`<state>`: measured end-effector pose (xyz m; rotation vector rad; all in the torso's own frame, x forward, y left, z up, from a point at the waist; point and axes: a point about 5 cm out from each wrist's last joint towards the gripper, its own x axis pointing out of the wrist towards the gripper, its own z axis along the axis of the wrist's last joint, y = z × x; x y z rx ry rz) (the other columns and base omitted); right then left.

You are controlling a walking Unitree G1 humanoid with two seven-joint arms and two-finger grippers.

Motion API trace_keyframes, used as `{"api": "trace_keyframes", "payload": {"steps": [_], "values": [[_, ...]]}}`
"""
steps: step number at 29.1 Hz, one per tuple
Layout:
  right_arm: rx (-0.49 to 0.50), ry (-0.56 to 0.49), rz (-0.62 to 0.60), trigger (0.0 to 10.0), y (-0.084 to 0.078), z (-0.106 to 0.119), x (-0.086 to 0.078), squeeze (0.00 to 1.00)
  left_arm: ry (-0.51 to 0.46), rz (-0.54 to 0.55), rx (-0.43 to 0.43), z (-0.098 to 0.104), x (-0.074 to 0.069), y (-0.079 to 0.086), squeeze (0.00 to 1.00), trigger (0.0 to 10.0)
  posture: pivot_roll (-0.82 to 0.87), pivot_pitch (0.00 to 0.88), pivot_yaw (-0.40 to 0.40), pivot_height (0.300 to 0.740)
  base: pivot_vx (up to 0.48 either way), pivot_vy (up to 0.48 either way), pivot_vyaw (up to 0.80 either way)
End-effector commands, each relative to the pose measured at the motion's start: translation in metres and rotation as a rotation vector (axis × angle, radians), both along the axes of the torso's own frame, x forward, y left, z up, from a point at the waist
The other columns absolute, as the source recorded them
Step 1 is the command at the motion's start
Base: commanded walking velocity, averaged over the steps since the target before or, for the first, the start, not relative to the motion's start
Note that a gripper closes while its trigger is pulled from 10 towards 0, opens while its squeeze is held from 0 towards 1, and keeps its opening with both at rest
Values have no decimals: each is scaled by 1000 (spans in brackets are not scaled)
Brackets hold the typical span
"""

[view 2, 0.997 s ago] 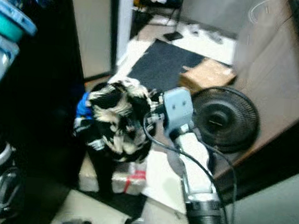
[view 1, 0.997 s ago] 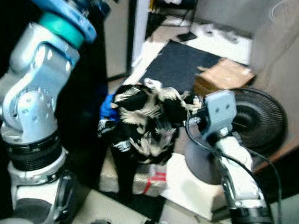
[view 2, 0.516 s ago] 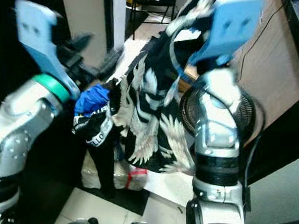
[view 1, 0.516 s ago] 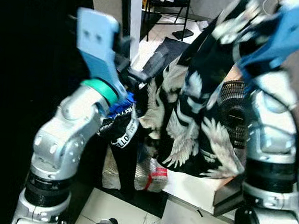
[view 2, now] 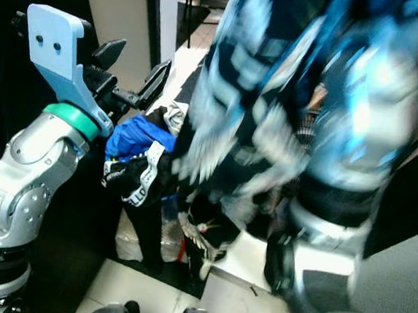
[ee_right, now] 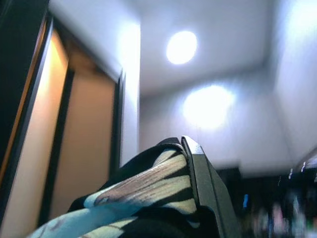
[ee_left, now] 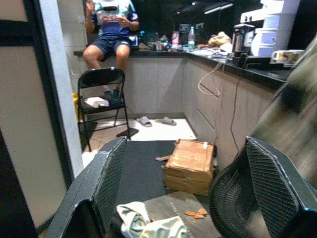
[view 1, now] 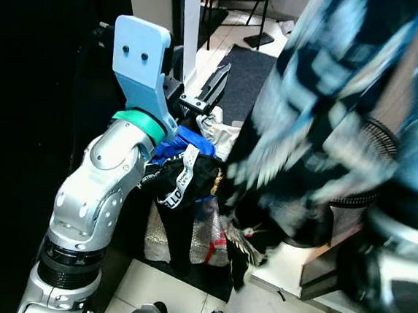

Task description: Clothes washing

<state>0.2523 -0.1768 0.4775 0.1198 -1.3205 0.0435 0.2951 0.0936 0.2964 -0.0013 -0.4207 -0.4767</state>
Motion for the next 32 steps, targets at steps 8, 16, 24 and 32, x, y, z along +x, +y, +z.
{"api": "trace_keyframes", "payload": {"steps": [8, 16, 24, 32], "values": [[-263, 489, -108, 10000, 26, -113, 66, 0, -51, 43, 0, 8, -1, 4, 0, 10000, 16, 28, 19, 740, 0, 0, 0], [-207, 501, -117, 10000, 14, -114, 64, 0, -93, 102, 2, 20, 6, 23, 0, 10000, 5, 10, 24, 740, 0, 0, 0], [-175, 506, -104, 10000, 7, -113, 66, 0, -124, 120, -11, 29, 7, 27, 0, 10000, 9, 4, 20, 740, 0, 0, -700], [-170, 522, -112, 10000, 8, -116, 67, 0, -127, 122, -3, 30, 8, 29, 0, 10000, 13, 10, 27, 740, 0, 0, -800]]}}
